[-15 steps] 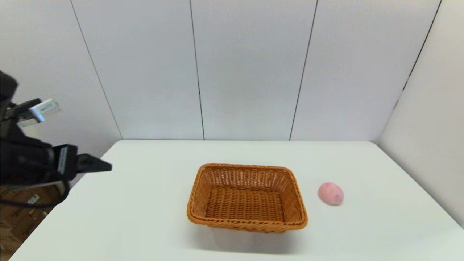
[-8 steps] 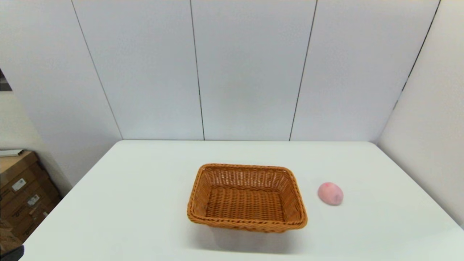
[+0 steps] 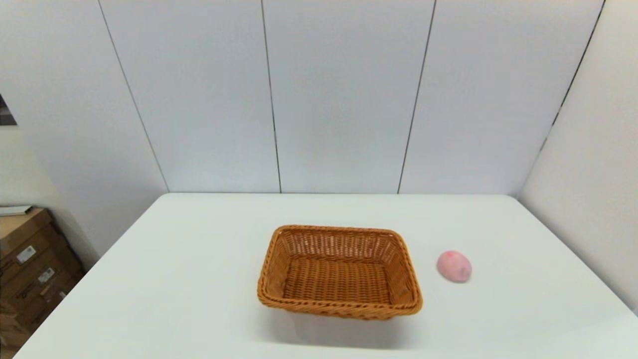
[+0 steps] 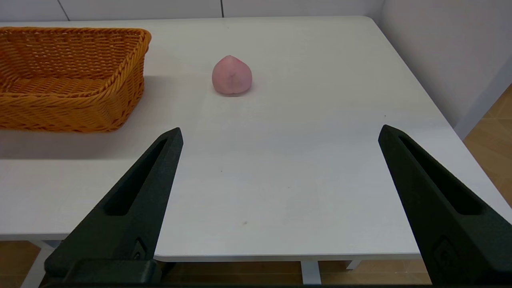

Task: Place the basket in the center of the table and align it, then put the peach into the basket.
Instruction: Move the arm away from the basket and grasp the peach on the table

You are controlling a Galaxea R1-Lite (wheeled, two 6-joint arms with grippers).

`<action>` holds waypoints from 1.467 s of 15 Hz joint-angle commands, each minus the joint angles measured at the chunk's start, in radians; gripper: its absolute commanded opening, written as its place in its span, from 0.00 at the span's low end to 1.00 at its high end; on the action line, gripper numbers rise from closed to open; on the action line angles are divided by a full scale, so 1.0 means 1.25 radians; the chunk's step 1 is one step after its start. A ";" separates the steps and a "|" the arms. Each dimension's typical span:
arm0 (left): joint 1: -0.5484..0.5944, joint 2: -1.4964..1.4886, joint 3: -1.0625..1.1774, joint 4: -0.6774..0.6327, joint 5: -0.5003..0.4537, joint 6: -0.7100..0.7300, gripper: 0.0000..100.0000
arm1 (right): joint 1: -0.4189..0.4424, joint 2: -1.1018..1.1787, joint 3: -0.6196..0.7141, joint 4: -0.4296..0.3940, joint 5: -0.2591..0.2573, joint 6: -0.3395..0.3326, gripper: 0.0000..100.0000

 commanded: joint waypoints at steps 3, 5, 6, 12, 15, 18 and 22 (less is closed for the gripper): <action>0.001 -0.117 0.201 -0.224 -0.169 -0.032 1.00 | 0.000 0.000 0.000 0.001 0.000 -0.002 1.00; 0.003 -0.186 0.238 -0.226 -0.211 -0.046 1.00 | 0.000 0.000 0.000 0.001 0.000 -0.002 1.00; 0.003 -0.215 0.242 -0.227 -0.212 -0.050 1.00 | 0.000 0.000 0.000 0.001 -0.001 -0.002 1.00; 0.003 -0.243 0.244 -0.233 -0.212 -0.053 1.00 | -0.001 0.396 -0.269 0.071 -0.002 0.014 1.00; 0.003 -0.243 0.244 -0.237 -0.211 -0.053 1.00 | 0.015 0.746 -0.441 0.058 0.043 0.049 1.00; 0.003 -0.243 0.244 -0.237 -0.211 -0.053 1.00 | 0.049 0.989 -0.496 0.039 0.071 0.054 1.00; 0.003 -0.243 0.244 -0.237 -0.210 -0.057 1.00 | 0.059 1.249 -0.499 -0.139 0.070 0.090 1.00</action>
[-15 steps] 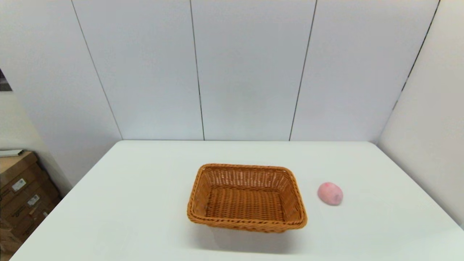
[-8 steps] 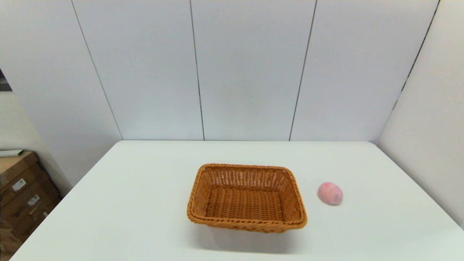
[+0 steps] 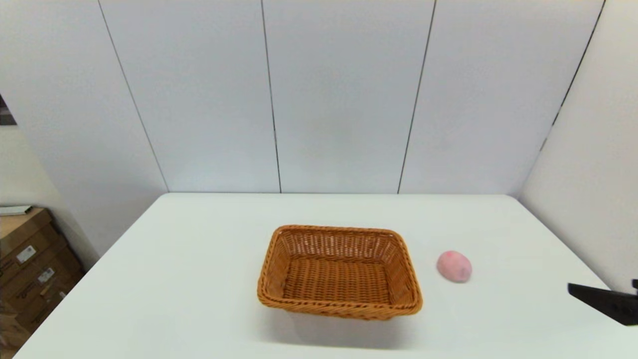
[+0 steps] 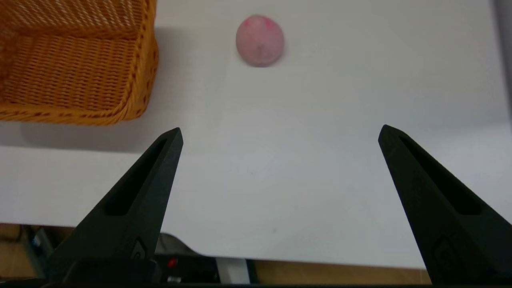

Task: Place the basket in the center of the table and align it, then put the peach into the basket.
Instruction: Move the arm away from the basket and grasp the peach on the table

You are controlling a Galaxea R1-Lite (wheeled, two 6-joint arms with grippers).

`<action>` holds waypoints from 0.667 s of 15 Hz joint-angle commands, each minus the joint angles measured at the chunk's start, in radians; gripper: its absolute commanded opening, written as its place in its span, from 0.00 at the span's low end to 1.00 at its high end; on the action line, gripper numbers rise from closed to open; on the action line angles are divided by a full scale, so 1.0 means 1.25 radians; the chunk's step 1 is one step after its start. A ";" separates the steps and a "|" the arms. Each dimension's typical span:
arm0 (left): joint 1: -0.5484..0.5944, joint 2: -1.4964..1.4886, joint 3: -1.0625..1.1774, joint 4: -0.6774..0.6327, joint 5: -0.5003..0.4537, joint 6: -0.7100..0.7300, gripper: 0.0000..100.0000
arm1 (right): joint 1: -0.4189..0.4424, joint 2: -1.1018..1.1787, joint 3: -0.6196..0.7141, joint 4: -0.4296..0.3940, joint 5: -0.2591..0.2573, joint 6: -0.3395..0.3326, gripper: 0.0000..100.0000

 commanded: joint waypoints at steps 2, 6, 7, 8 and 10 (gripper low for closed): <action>0.000 0.000 0.001 0.001 -0.001 -0.002 1.00 | 0.030 0.497 -0.075 -0.217 0.016 0.048 1.00; 0.000 0.000 -0.001 0.001 -0.001 -0.002 1.00 | 0.025 0.644 -0.087 -0.392 0.001 0.054 1.00; 0.000 0.000 0.001 0.001 0.000 -0.002 1.00 | 0.026 0.667 -0.094 -0.415 -0.003 0.061 1.00; 0.000 0.000 0.001 0.001 -0.001 -0.002 1.00 | 0.026 0.688 -0.103 -0.427 -0.004 0.064 1.00; 0.000 0.000 -0.001 0.001 0.000 -0.003 1.00 | 0.026 0.726 -0.126 -0.430 -0.021 0.062 1.00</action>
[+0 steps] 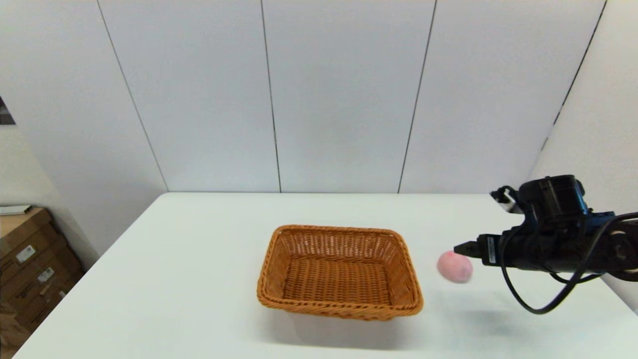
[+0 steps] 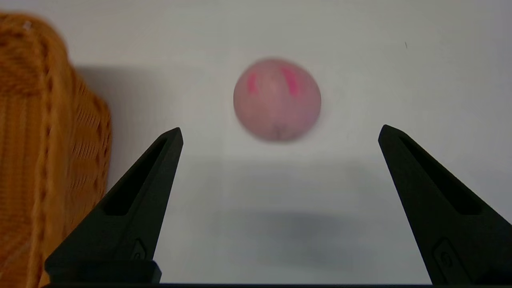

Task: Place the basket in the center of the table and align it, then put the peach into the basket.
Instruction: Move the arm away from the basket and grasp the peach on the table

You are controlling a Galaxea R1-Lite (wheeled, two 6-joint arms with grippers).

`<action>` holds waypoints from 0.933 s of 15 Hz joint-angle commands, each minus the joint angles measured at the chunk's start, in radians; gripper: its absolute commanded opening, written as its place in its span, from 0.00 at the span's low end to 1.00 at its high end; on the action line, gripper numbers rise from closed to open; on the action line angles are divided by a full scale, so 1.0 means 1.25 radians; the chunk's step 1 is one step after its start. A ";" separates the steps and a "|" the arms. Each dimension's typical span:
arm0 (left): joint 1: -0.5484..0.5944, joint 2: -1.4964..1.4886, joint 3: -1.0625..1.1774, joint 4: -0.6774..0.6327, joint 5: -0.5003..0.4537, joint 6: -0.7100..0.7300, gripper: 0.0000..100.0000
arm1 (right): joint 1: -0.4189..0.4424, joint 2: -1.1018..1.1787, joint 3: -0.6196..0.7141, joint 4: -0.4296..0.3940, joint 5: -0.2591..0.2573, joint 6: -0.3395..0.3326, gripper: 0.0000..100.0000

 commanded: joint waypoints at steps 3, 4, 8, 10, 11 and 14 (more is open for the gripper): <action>0.000 0.000 0.001 0.000 0.000 -0.001 1.00 | 0.003 0.166 -0.043 -0.026 -0.036 0.001 1.00; 0.000 0.000 0.001 0.001 0.000 -0.001 1.00 | 0.004 0.183 -0.043 -0.027 -0.039 -0.001 1.00; 0.000 0.000 0.001 0.001 0.000 -0.001 1.00 | 0.015 0.209 -0.047 -0.047 -0.035 0.003 0.00; 0.000 0.000 0.001 0.001 0.001 -0.001 1.00 | 0.021 0.220 -0.047 -0.058 -0.034 0.004 0.00; 0.000 0.000 -0.001 0.001 0.000 -0.001 1.00 | 0.025 0.226 -0.047 -0.062 -0.034 0.004 0.00; 0.000 0.000 -0.001 0.001 0.000 0.000 1.00 | 0.030 0.227 -0.047 -0.092 -0.034 0.012 0.00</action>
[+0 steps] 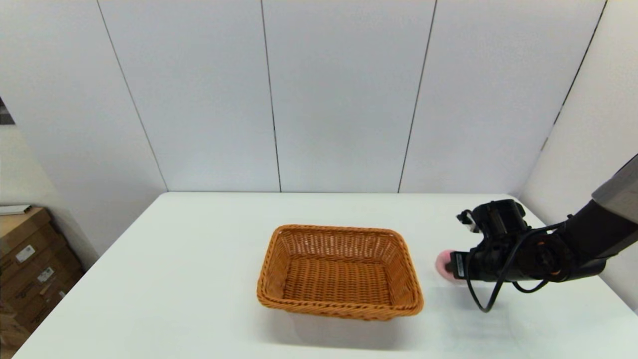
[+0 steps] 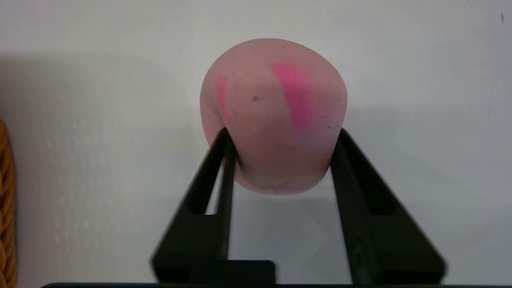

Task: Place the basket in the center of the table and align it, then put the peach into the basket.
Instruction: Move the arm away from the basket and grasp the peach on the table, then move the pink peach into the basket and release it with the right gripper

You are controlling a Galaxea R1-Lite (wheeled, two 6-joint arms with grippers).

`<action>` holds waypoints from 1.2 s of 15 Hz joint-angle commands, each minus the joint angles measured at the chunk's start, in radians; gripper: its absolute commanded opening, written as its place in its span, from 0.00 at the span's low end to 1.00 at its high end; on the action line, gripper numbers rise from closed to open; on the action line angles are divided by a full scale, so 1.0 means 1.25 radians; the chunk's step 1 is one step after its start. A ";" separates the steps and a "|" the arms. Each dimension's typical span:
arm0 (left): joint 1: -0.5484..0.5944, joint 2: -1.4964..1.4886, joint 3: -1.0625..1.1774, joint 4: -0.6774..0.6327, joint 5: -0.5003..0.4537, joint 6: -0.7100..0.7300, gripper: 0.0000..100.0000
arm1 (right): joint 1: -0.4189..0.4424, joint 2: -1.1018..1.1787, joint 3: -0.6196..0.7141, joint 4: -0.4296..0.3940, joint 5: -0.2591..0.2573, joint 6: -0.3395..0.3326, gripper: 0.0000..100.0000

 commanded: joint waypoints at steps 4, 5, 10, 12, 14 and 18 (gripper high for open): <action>0.000 0.000 -0.001 0.001 0.000 0.000 1.00 | 0.004 -0.029 -0.004 -0.032 0.008 0.066 0.00; 0.000 0.000 -0.001 0.001 0.000 0.000 1.00 | 0.004 -0.056 -0.001 -0.043 0.010 0.074 0.00; 0.000 0.000 -0.001 0.001 0.000 0.000 1.00 | 0.089 -0.295 0.006 0.021 0.015 0.075 0.00; 0.000 0.000 -0.001 0.001 0.000 0.000 1.00 | 0.153 -0.367 -0.009 0.098 0.015 0.077 0.00; 0.000 0.000 -0.001 0.001 0.000 0.000 1.00 | 0.231 -0.387 -0.013 0.124 0.015 0.081 0.00; 0.000 0.000 -0.001 0.001 0.000 0.001 1.00 | 0.357 -0.315 -0.023 0.133 0.013 0.082 0.00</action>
